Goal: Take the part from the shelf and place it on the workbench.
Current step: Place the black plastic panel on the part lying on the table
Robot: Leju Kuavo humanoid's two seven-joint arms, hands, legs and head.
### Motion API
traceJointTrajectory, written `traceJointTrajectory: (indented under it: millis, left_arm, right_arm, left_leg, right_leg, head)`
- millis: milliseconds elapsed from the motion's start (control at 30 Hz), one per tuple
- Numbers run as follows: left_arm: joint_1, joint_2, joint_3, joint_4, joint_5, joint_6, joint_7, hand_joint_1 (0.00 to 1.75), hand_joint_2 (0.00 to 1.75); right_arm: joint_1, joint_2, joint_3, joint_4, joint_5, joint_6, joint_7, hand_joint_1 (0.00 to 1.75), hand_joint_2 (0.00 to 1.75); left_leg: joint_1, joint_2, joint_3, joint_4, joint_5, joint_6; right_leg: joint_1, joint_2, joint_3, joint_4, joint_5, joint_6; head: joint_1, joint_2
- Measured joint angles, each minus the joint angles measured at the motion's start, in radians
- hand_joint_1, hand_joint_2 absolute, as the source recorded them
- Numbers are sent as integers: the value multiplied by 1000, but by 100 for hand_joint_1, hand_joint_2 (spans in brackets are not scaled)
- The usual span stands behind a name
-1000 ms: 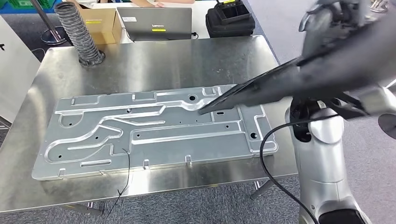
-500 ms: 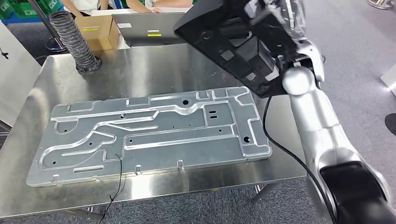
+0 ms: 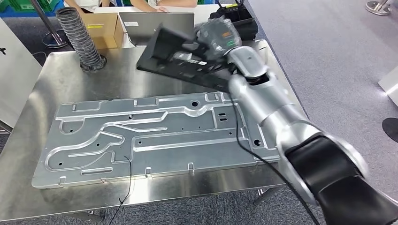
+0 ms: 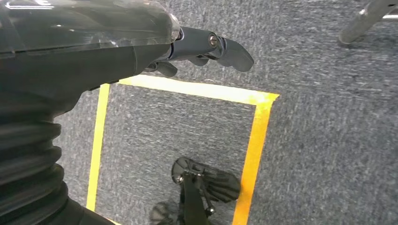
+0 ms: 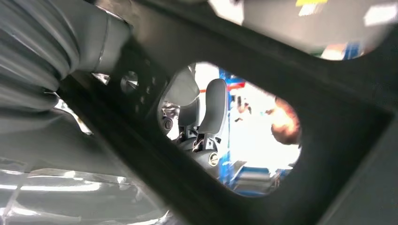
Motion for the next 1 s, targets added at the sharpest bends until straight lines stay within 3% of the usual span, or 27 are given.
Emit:
traceJointTrajectory:
  millis: [33,67,100,133,200,267,367,433,500,567,600,667,733,833,900,1000]
  left_arm:
    - [0,0,1,0,-1,1,-5,0,175]
    - [0,0,2,0,-2,1,-9,0,175]
    - [0,0,3,0,-2,1,-13,0,175]
    - [1,-1,5,0,-3,0,-16,0,175]
    - [1,-4,8,0,-5,-5,-22,0,175]
    - [1,-7,12,0,-6,-10,-26,0,175]
    - [1,-8,18,0,-8,-14,-28,0,175]
    - [1,-9,19,0,-13,-14,-28,0,175]
    - [2,-10,19,0,-19,-14,-27,0,87]
    - [5,-10,19,0,-25,-12,-26,0,0]
    - [6,-10,19,0,-28,-10,-25,0,0]
    - [7,-10,19,0,-33,-6,-25,0,0]
    - [7,-11,19,0,-36,-3,-24,0,0]
    - [6,-12,20,0,-38,5,-18,0,0]
    - [6,-13,20,0,-40,9,-15,0,0]
    - [6,-13,21,0,-42,10,-13,0,0]
  right_arm:
    - [2,20,14,24,8,3,1,175,175]
    - [4,39,28,46,14,7,1,175,175]
    - [5,58,40,65,17,13,1,175,175]
    - [5,75,50,82,18,19,0,175,175]
    - [4,107,63,109,19,38,-3,87,87]
    - [6,135,76,135,22,61,-5,0,0]
    - [13,168,96,171,29,87,-6,0,0]
    - [16,184,106,191,31,104,-5,0,0]
    - [24,196,114,211,31,126,-5,0,0]
    - [37,202,119,228,31,141,-3,0,0]
    - [41,203,120,234,30,145,0,0,0]
    - [41,204,121,243,26,148,4,0,0]
    - [38,205,121,249,21,149,7,0,0]
    - [37,206,121,256,9,148,10,0,0]
    - [33,206,121,259,0,146,13,0,0]
    - [29,206,118,263,-11,145,17,0,0]
  left_leg:
    - [0,0,1,1,-1,1]
    - [0,-2,2,1,-2,1]
    - [-1,-3,3,2,-4,1]
    - [-1,-5,5,3,-5,-1]
    - [-4,-8,7,6,-9,-5]
    - [-5,-8,6,5,-11,-15]
    - [-3,-5,6,9,-18,-32]
    - [-2,-3,-20,74,-60,-41]
    - [0,-2,-79,203,-121,-49]
    - [5,-2,-115,274,-134,-56]
    - [8,-2,-105,252,-112,-60]
    - [16,-1,-45,130,-50,-66]
    - [15,-3,3,34,-22,-60]
    - [11,-4,9,20,-24,-37]
    - [12,-3,10,16,-20,-23]
    - [9,-2,10,14,-19,-10]
  right_leg:
    - [0,0,-25,46,-8,1]
    - [-1,0,-33,55,2,0]
    - [0,0,-21,22,31,-3]
    - [1,0,8,-44,71,-9]
    - [7,-1,68,-179,126,-22]
    - [13,0,91,-233,136,-30]
    - [8,1,99,-249,141,-41]
    - [2,-1,107,-260,146,-50]
    - [3,-2,108,-261,145,-54]
    - [3,-3,108,-260,144,-53]
    - [2,-2,109,-257,142,-51]
    - [-1,0,109,-248,135,-43]
    - [0,3,105,-235,127,-32]
    - [2,6,100,-233,127,-17]
    - [-1,5,90,-207,106,-8]
    - [-4,2,13,-36,19,-1]
  head:
    - [0,0]
    - [0,0]
    - [0,0]
    - [0,0]
    - [0,0]
    - [0,0]
    - [0,0]
    - [0,0]
    - [0,0]
    - [0,0]
    - [0,0]
    - [0,0]
    - [0,0]
    - [0,0]
    - [0,0]
    - [0,0]
